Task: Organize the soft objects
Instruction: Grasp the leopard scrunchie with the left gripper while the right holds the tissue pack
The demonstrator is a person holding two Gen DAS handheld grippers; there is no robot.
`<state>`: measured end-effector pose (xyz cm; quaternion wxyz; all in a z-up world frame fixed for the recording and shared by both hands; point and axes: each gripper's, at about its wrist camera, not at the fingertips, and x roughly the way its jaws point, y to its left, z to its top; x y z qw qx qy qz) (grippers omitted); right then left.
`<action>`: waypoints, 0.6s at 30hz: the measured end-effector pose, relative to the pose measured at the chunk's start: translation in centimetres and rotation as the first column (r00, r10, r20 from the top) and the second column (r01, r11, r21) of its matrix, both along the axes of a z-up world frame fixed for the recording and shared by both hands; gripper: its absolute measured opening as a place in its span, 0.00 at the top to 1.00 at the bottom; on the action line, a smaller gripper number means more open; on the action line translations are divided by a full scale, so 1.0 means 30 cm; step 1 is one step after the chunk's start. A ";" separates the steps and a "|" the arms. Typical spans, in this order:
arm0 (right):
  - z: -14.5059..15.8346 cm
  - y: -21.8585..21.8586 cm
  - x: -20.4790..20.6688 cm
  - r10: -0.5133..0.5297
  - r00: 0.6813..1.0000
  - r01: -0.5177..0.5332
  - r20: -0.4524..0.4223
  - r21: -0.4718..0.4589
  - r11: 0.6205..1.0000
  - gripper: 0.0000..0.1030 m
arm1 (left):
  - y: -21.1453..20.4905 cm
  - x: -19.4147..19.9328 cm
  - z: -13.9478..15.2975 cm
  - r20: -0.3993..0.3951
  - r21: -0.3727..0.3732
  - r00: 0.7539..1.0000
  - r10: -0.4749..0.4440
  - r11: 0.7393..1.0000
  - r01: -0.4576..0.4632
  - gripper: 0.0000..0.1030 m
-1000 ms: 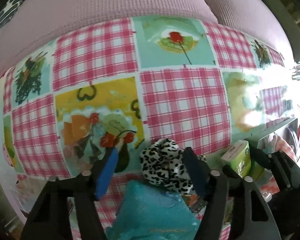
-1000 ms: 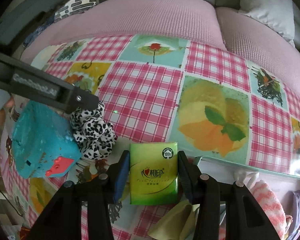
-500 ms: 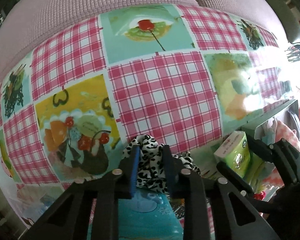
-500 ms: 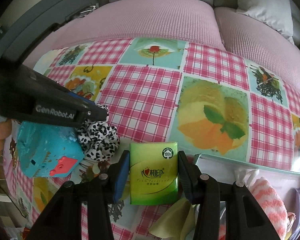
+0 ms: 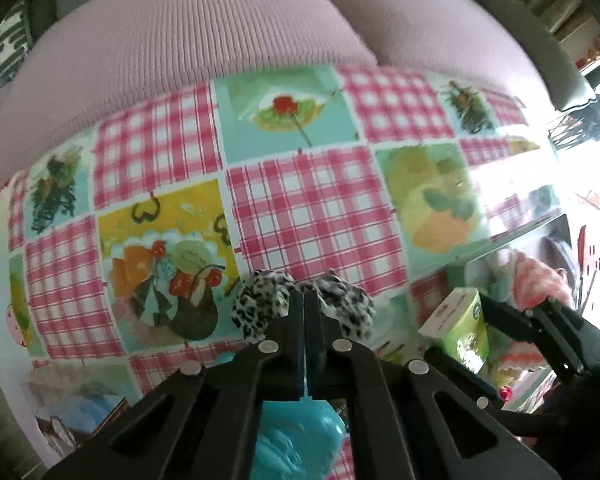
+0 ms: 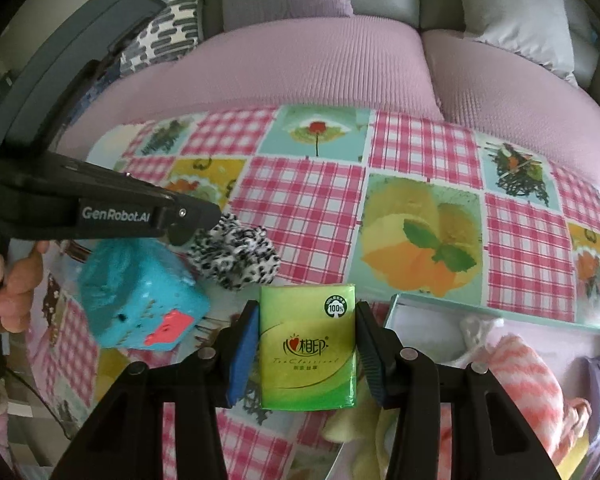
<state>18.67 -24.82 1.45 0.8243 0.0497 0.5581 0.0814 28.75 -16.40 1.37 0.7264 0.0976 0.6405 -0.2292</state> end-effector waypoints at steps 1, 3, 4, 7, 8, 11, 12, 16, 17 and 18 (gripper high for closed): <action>0.015 0.001 -0.010 -0.003 1.000 0.003 0.009 0.002 1.000 0.52 | 0.006 -0.007 0.021 0.013 -0.010 1.000 0.005 1.000 -0.005 1.00; 0.050 0.007 -0.035 -0.008 0.999 0.008 0.032 -0.001 1.000 0.52 | 0.027 -0.014 0.063 0.035 -0.021 0.999 0.003 1.000 -0.002 1.00; 0.062 0.008 -0.043 -0.010 0.999 0.010 0.038 -0.001 1.000 0.52 | 0.023 -0.024 0.081 0.044 -0.018 0.999 0.000 1.000 0.001 1.00; 0.097 0.011 -0.078 -0.015 0.998 0.015 0.055 0.010 1.000 0.52 | 0.025 -0.036 0.096 0.057 0.003 0.998 0.011 1.000 -0.011 1.00; 0.103 0.012 -0.088 -0.016 0.998 0.016 0.058 0.004 1.000 0.52 | 0.028 -0.038 0.092 0.053 0.001 0.998 0.014 1.000 -0.015 1.00; 0.105 0.002 -0.110 -0.020 0.998 0.020 0.057 -0.002 1.000 0.52 | 0.043 -0.031 0.064 0.018 -0.003 0.999 0.032 0.999 -0.032 1.00; 0.103 -0.002 -0.112 -0.022 0.998 0.022 0.055 0.002 1.000 0.52 | 0.032 -0.028 0.042 0.007 0.011 1.000 0.025 1.000 -0.025 1.00; 0.086 -0.025 -0.108 -0.035 0.998 0.035 0.042 0.004 0.999 0.52 | 0.015 -0.009 0.008 -0.018 0.045 0.999 0.028 0.999 -0.028 0.84; 0.082 -0.029 -0.106 -0.037 0.998 0.037 0.041 0.007 0.999 0.52 | 0.007 -0.003 -0.004 -0.024 0.048 0.999 0.032 0.998 -0.031 0.76; 0.078 -0.033 -0.104 -0.038 0.998 0.038 0.040 0.009 0.999 0.52 | 0.002 0.003 -0.015 -0.028 0.051 0.999 0.034 0.998 -0.033 0.64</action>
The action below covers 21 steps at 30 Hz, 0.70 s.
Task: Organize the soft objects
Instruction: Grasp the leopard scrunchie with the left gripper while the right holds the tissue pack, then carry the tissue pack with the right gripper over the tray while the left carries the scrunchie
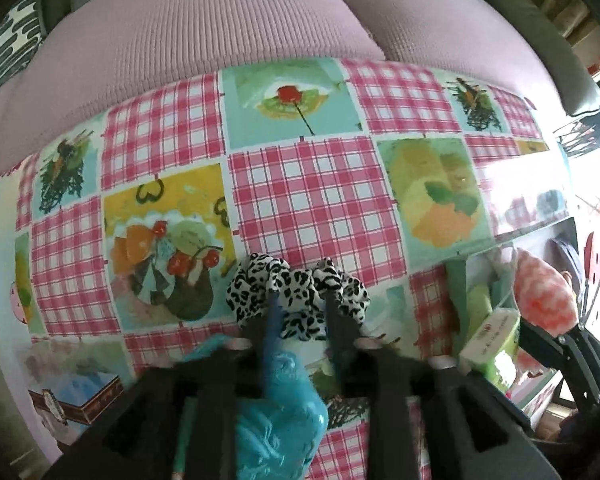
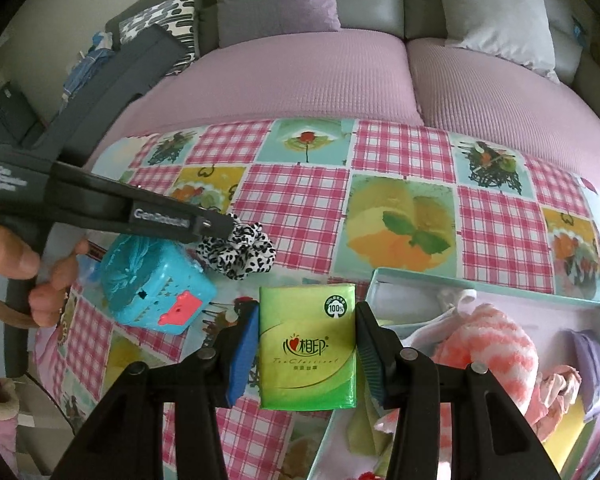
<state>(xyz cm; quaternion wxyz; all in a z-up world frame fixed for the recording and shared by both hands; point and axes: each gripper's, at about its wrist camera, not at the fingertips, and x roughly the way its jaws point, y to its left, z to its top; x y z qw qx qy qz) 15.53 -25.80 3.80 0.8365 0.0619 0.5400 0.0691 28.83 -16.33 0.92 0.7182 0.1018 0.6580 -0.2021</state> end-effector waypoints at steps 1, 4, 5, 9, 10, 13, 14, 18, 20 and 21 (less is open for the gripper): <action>-0.004 -0.003 0.001 0.000 1.000 0.000 -0.001 0.001 1.000 0.52 | -0.004 0.003 -0.006 -0.004 0.002 1.000 -0.001 1.000 0.001 0.61; -0.016 -0.010 0.007 -0.002 1.000 0.002 -0.006 -0.001 1.000 0.52 | -0.026 0.012 -0.034 -0.022 0.020 1.000 -0.018 1.000 0.019 0.61; -0.021 -0.013 0.009 -0.004 1.000 0.004 -0.009 0.001 1.000 0.52 | -0.033 0.016 -0.047 -0.025 0.032 0.999 -0.022 0.999 0.022 0.61; -0.037 -0.019 0.014 -0.005 1.000 0.006 -0.016 0.008 1.000 0.52 | -0.078 0.023 -0.089 -0.037 0.075 0.999 -0.038 0.996 0.040 0.58; -0.040 -0.019 0.014 -0.005 1.000 0.005 -0.017 0.008 1.000 0.52 | -0.084 0.023 -0.094 -0.037 0.087 0.998 -0.043 0.995 0.046 0.55; -0.042 -0.017 0.014 -0.002 1.000 0.002 -0.020 0.008 1.000 0.52 | -0.120 0.025 -0.132 -0.043 0.123 0.998 -0.053 0.991 0.058 0.51; -0.041 -0.016 0.013 0.000 1.000 0.000 -0.020 0.008 1.000 0.52 | -0.136 0.025 -0.152 -0.046 0.136 0.997 -0.054 0.989 0.060 0.51; -0.032 -0.018 0.011 0.004 1.000 -0.004 -0.012 0.004 1.000 0.52 | -0.151 0.015 -0.190 -0.045 0.143 0.998 -0.051 0.988 0.056 0.51; -0.030 -0.020 0.013 0.003 1.000 -0.003 -0.011 0.002 1.000 0.52 | -0.157 0.012 -0.192 -0.043 0.139 0.997 -0.057 0.988 0.062 0.56; -0.030 -0.021 0.013 0.002 1.000 -0.002 -0.012 0.003 1.000 0.52 | -0.157 0.011 -0.189 -0.046 0.128 0.997 -0.061 0.990 0.066 0.65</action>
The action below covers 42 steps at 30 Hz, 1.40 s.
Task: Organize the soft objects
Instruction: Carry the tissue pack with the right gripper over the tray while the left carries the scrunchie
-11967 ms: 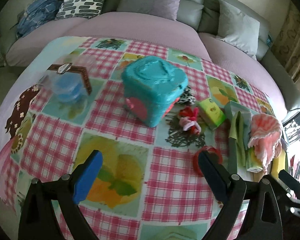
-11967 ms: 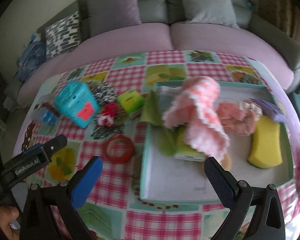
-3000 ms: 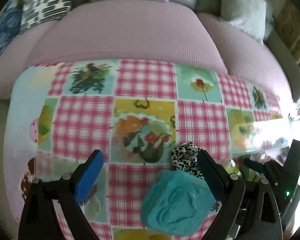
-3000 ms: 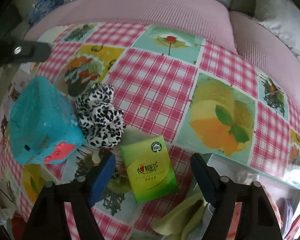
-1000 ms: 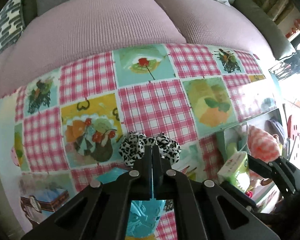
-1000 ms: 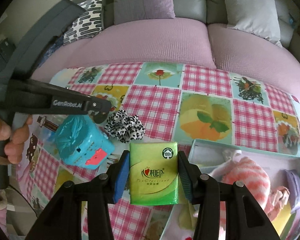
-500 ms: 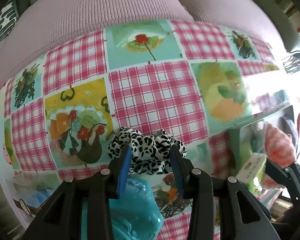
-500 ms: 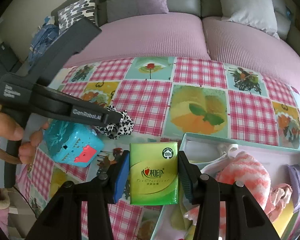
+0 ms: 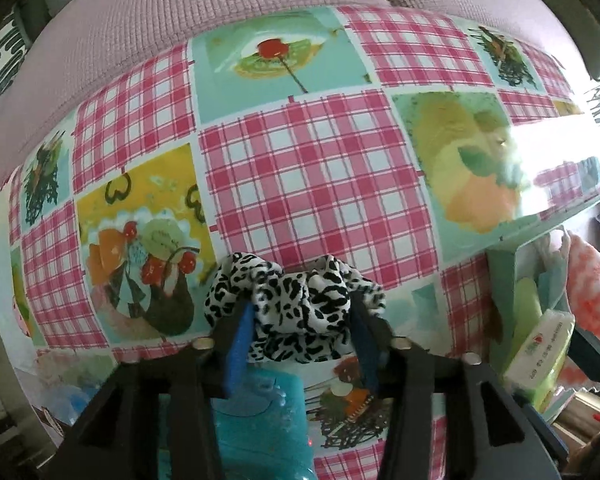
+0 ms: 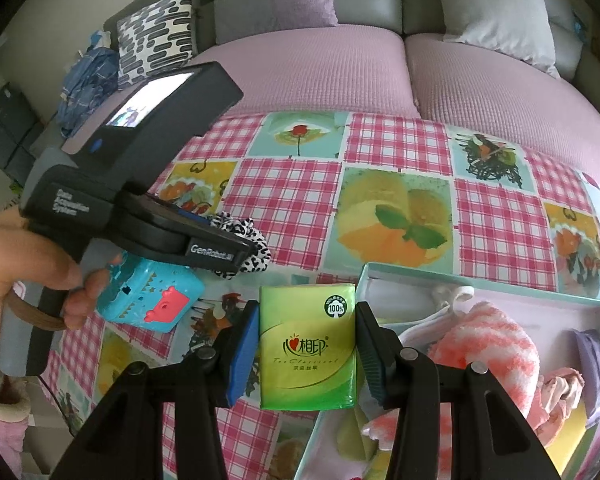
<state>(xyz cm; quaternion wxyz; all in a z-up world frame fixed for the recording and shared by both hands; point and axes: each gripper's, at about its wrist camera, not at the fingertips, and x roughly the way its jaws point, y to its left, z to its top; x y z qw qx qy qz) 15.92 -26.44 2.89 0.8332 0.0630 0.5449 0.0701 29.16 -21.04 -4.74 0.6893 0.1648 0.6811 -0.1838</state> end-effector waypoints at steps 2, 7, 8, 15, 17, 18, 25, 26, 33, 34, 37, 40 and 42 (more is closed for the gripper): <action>0.001 0.000 -0.003 -0.002 1.000 0.002 -0.001 0.003 1.000 0.52 | 0.002 -0.006 0.009 0.003 -0.016 1.000 0.001 1.000 -0.001 0.72; 0.018 0.003 -0.021 -0.003 1.000 0.003 0.004 0.004 1.000 0.52 | 0.043 -0.032 0.084 0.046 -0.048 0.998 0.041 0.998 -0.039 0.82; 0.027 0.003 -0.028 -0.003 1.000 0.003 0.008 0.003 1.000 0.52 | 0.056 -0.044 0.108 0.058 -0.059 0.997 0.048 0.997 -0.044 0.82; 0.097 0.007 -0.107 -0.025 0.999 0.025 0.046 -0.001 1.000 0.52 | 0.150 -0.178 0.320 0.193 -0.203 0.977 0.090 0.978 -0.050 0.82; 0.112 0.003 -0.141 -0.041 0.998 0.041 0.052 -0.002 0.999 0.52 | 0.183 -0.232 0.363 0.224 -0.247 0.969 0.108 0.968 -0.050 0.82; 0.118 0.000 -0.159 -0.052 0.997 0.053 0.055 -0.007 0.999 0.52 | 0.193 -0.255 0.382 0.237 -0.268 0.965 0.114 0.962 -0.047 0.82; 0.162 -0.066 -0.324 -0.140 0.986 0.140 0.091 0.014 0.990 0.52 | 0.231 -0.416 0.453 0.271 -0.389 0.945 0.183 0.919 -0.066 0.82; 0.165 -0.084 -0.353 -0.162 0.982 0.161 0.093 0.017 0.987 0.52 | 0.235 -0.439 0.462 0.275 -0.398 0.943 0.189 0.915 -0.067 0.82; 0.183 -0.229 -0.496 -0.307 0.944 0.307 0.121 0.019 0.952 0.52 | 0.193 -0.603 0.472 0.303 -0.442 0.933 0.193 0.896 -0.042 0.82; 0.188 -0.251 -0.510 -0.325 0.937 0.326 0.128 0.015 0.945 0.52 | 0.180 -0.617 0.472 0.304 -0.446 0.934 0.186 0.894 -0.033 0.82; 0.196 -0.317 -0.546 -0.378 0.913 0.382 0.152 0.008 0.924 0.52 | 0.115 -0.668 0.459 0.309 -0.456 0.939 0.153 0.890 0.006 0.82; 0.172 -0.382 -0.558 -0.419 0.897 0.420 0.143 0.018 0.907 0.52 | 0.043 -0.698 0.433 0.309 -0.456 0.944 0.117 0.889 0.039 0.82; 0.151 -0.414 -0.557 -0.438 0.889 0.438 0.129 0.033 0.898 0.52 | 0.007 -0.708 0.413 0.313 -0.448 0.944 0.106 0.893 0.048 0.82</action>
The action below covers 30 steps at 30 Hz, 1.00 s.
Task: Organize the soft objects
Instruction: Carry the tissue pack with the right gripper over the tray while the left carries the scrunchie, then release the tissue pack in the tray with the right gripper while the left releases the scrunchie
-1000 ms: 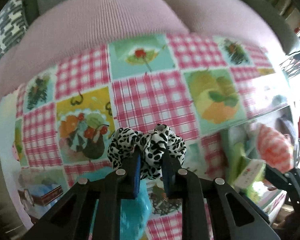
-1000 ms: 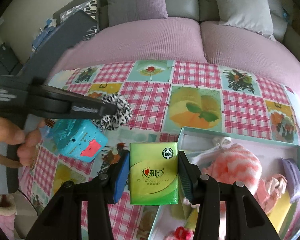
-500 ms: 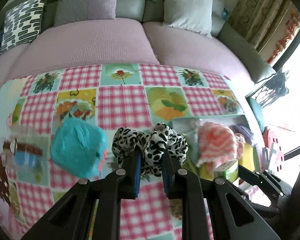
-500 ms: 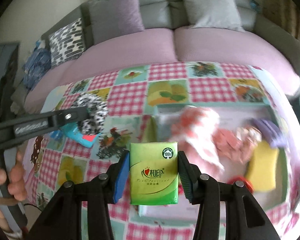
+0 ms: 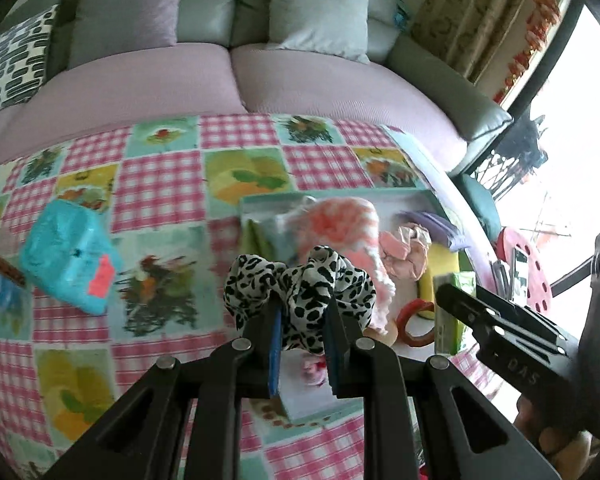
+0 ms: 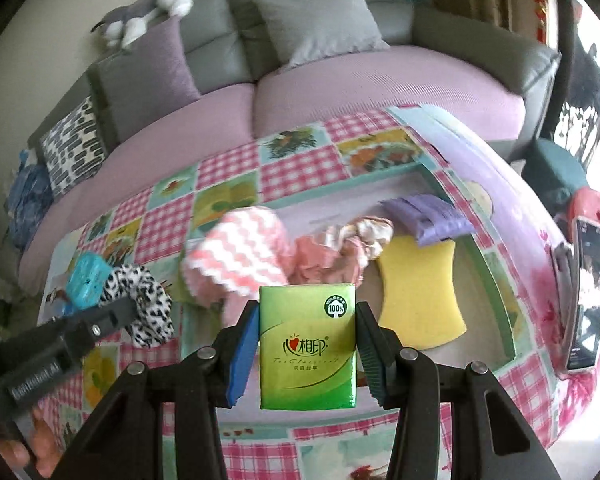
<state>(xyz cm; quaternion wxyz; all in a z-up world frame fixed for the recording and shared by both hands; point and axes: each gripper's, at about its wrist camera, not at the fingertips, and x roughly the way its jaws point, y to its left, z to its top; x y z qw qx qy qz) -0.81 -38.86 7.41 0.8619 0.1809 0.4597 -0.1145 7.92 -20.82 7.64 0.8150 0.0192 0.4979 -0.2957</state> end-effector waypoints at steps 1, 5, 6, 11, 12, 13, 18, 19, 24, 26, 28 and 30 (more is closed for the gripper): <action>-0.008 -0.014 0.003 -0.007 1.000 0.007 -0.001 0.010 1.000 0.52 | -0.017 -0.003 -0.012 0.003 0.007 1.000 -0.002 1.000 0.002 0.82; -0.018 -0.032 0.039 0.004 1.000 -0.004 0.022 0.032 0.999 0.52 | -0.052 0.004 -0.067 -0.022 0.021 1.000 -0.013 1.000 0.014 0.82; -0.021 -0.030 0.050 0.009 1.000 -0.010 0.028 0.035 0.999 0.52 | -0.061 0.007 -0.084 -0.031 0.028 0.999 -0.013 0.999 0.014 0.82; -0.067 -0.011 0.108 0.027 1.000 -0.027 0.001 0.003 1.000 0.52 | -0.078 0.020 -0.150 -0.072 0.039 0.997 -0.024 0.999 0.027 0.81; -0.086 -0.010 0.119 0.030 0.999 -0.030 -0.012 0.003 1.000 0.52 | -0.084 0.025 -0.167 -0.082 0.038 0.996 -0.026 0.999 0.030 0.81; -0.100 -0.008 0.124 0.032 0.999 -0.032 -0.022 0.003 0.999 0.52 | -0.089 0.029 -0.181 -0.092 0.037 0.995 -0.028 0.999 0.032 0.81; -0.174 -0.009 0.158 0.038 0.996 -0.038 -0.080 -0.001 0.999 0.52 | -0.116 0.044 -0.239 -0.131 0.046 0.991 -0.038 0.998 0.044 0.81; -0.180 -0.012 0.159 0.037 0.996 -0.037 -0.084 0.002 0.999 0.52 | -0.120 0.047 -0.246 -0.135 0.046 0.990 -0.037 0.998 0.044 0.81; -0.204 -0.011 0.163 0.032 0.994 -0.033 -0.106 -0.002 0.999 0.52 | -0.116 0.069 -0.270 -0.165 0.026 0.986 -0.020 0.999 0.025 0.81; -0.205 -0.015 0.164 0.027 0.994 -0.027 -0.106 0.005 1.000 0.52 | -0.117 0.069 -0.272 -0.167 0.022 0.986 -0.020 0.999 0.024 0.81; -0.199 -0.020 0.161 0.021 0.995 -0.020 -0.101 0.009 1.000 0.51 | -0.117 0.064 -0.264 -0.167 0.025 0.986 -0.024 0.999 0.028 0.77; -0.187 -0.022 0.155 0.016 0.995 -0.016 -0.095 0.008 1.000 0.51 | -0.112 0.054 -0.253 -0.167 0.028 0.986 -0.027 0.999 0.032 0.74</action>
